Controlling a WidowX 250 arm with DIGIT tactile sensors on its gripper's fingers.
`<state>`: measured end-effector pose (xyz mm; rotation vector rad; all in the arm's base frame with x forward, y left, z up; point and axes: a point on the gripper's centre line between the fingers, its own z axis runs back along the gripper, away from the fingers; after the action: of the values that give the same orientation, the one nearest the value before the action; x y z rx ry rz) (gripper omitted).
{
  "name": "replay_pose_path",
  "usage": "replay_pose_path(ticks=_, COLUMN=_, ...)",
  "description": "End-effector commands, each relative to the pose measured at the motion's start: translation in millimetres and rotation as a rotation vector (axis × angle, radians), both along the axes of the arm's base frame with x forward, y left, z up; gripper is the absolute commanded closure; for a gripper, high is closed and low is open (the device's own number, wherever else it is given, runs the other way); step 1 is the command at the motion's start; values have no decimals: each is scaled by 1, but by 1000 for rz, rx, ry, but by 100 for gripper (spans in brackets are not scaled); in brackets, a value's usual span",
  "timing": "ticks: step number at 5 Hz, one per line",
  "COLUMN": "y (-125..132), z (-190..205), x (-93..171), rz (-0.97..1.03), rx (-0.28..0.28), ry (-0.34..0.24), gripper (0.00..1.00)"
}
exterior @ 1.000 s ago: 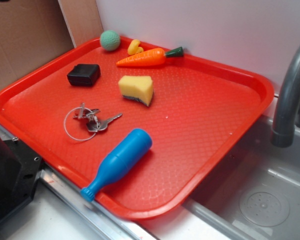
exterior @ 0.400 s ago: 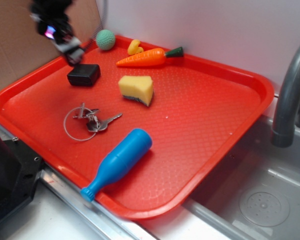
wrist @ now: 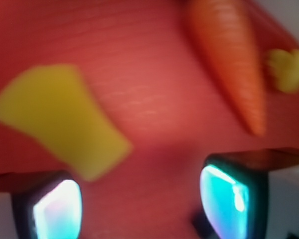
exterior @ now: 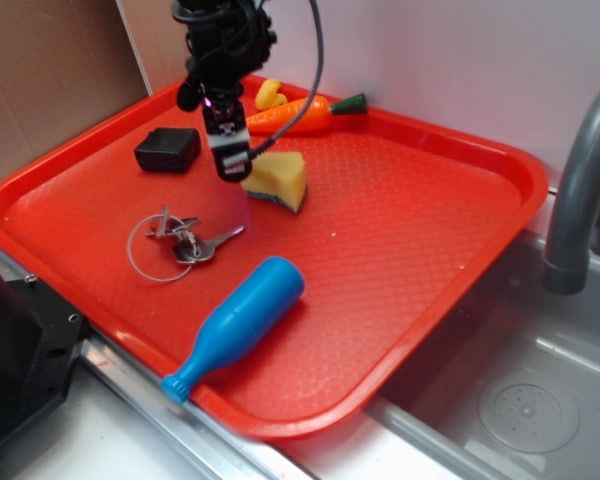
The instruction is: Grab the green sponge.
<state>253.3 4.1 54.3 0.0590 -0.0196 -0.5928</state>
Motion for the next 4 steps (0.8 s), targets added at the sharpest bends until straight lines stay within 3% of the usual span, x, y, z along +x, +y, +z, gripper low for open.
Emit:
replay_pose_path(ticks=1, y=-23, z=5, x=-6, rz=-123, rx=-10, ry=-46, gripper=0)
replay_pose_path(ticks=2, y=-25, z=-16, x=6, rz=-141, rx=2, ry=-84, gripper=0)
replay_pose_path(ticks=3, y=-35, z=-33, x=14, rz=-152, rx=-75, ry=-95, gripper=100)
replay_pose_path(ticks=4, y=-29, z=-25, x=12, rz=-91, rx=-90, ry=-65, gripper=100)
